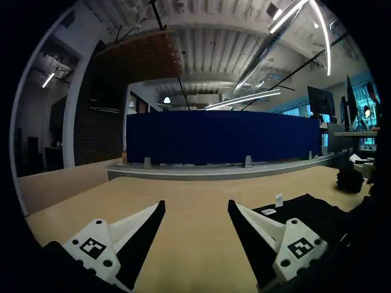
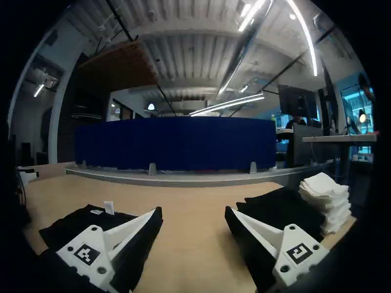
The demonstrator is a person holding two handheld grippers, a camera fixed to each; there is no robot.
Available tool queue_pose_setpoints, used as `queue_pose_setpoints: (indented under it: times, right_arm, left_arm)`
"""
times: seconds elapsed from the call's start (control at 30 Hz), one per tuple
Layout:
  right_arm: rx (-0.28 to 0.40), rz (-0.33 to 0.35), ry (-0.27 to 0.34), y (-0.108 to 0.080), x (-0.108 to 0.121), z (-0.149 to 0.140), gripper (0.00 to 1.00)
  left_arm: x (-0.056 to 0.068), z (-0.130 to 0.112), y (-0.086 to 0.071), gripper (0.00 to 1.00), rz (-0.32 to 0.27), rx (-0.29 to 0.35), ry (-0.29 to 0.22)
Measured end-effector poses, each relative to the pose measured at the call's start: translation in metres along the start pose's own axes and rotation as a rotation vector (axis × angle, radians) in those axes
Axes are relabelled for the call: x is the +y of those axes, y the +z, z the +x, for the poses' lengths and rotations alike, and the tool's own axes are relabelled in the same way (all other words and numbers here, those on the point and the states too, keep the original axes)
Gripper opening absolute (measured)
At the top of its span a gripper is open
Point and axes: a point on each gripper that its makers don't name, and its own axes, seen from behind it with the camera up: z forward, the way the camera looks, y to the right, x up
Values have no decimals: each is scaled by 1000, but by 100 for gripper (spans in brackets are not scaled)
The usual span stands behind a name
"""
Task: Fold towel
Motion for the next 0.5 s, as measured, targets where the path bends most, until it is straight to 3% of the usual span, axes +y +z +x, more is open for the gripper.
queue_pose_setpoints:
  times: [0.37,0.5]
  right_arm:
    - [-5,-23,-2,0,3,-2,100]
    - [-12,-34,-16,-1,4,12,99]
  left_arm:
    - [-4,-2,-1,95,16,-4,0]
    - [-8,5,0,95,28,-15,0]
